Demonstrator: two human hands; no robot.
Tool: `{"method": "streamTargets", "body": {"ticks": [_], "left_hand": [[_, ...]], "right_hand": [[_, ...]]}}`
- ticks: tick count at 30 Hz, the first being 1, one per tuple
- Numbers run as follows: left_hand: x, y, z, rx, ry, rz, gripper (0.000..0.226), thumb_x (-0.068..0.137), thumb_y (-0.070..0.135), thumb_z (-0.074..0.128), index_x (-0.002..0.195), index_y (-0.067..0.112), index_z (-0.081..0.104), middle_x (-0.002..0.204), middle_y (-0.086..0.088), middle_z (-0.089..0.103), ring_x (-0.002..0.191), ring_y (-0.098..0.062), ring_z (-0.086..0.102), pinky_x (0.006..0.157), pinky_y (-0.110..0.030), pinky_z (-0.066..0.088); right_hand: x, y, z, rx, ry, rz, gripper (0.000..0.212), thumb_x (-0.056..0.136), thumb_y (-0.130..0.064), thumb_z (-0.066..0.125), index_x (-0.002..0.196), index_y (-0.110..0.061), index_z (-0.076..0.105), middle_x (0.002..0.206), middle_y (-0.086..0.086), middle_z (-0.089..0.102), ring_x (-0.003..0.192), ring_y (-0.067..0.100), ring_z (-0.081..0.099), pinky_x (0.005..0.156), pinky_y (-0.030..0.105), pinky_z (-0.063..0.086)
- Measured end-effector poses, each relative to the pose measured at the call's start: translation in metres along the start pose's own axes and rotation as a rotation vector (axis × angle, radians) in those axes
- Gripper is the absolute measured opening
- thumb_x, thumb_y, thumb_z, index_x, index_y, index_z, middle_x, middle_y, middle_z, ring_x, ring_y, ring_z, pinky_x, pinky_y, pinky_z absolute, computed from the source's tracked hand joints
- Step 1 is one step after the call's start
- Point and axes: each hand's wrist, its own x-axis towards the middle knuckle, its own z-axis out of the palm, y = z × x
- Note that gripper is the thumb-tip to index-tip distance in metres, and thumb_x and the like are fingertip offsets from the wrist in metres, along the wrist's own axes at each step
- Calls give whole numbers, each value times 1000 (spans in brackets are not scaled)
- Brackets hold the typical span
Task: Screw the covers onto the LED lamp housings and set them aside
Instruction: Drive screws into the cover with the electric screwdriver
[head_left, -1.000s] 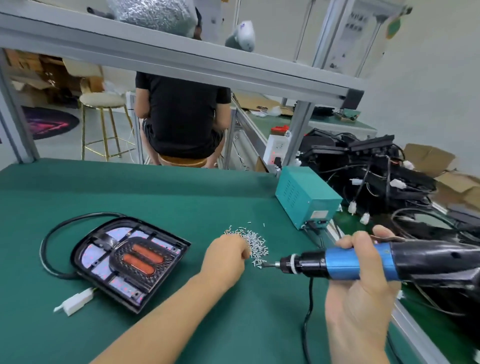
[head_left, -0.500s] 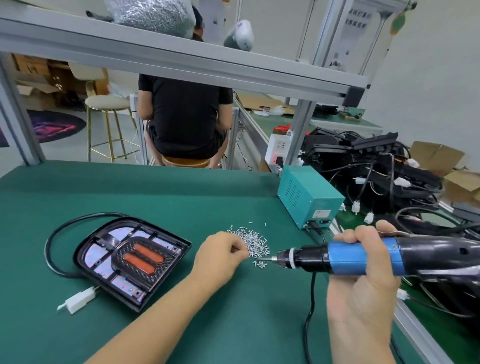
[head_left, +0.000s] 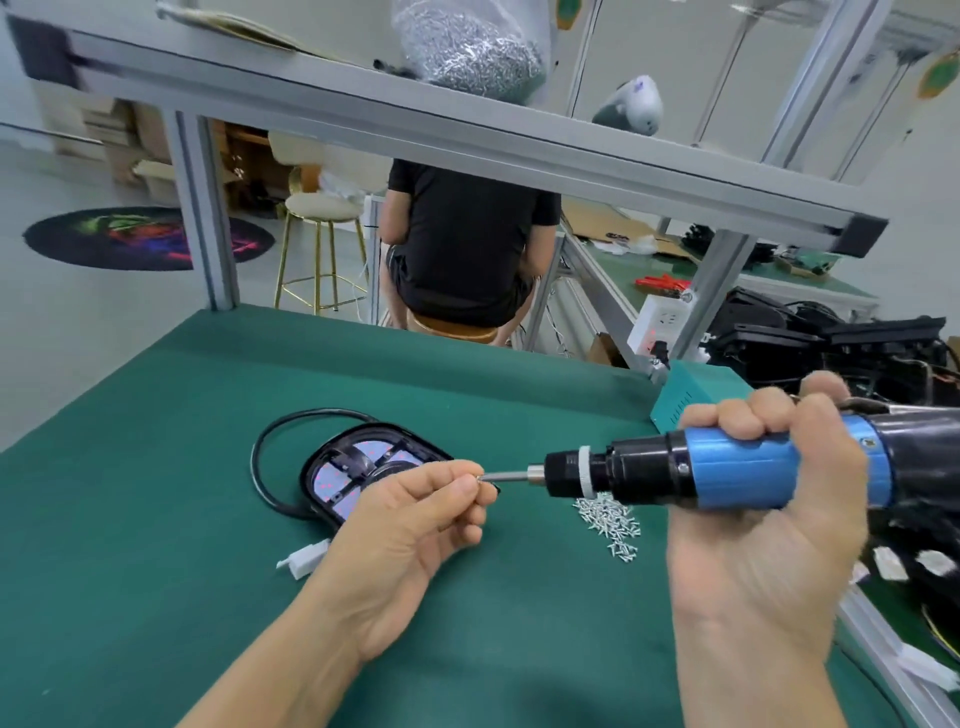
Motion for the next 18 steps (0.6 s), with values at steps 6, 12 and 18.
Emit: {"method": "streamTargets", "body": {"ticks": [6,12,18], "left_hand": [[-9,11,-15,-59,18,19,14,71,8,62,70,10,76,70,-9,65,57,-12,57,52,-19,51],[-8,13,-25,-88,28,19,14,71,7,62,71,9,75,69,-9,64,56,-12,57,52,-19,51],[-8,10,-29,-22,67,106,13,68,7,63,70,7,76,68,-10,67,55,-12,58,53,-19,52]], "right_hand": [[-6,15,17,-23,-35,7,13,83,-15,54,91,-26,52,64,-12,50,58,4,50,71,22,50],[-10,23,24,-39,-64,22,14,83,-15,54,91,-26,52,65,-12,51,59,4,51,72,22,50],[-13,29,26,-81,-74,-1,18,82,-11,53,94,-25,51,64,-12,51,59,4,51,73,23,49]]}}
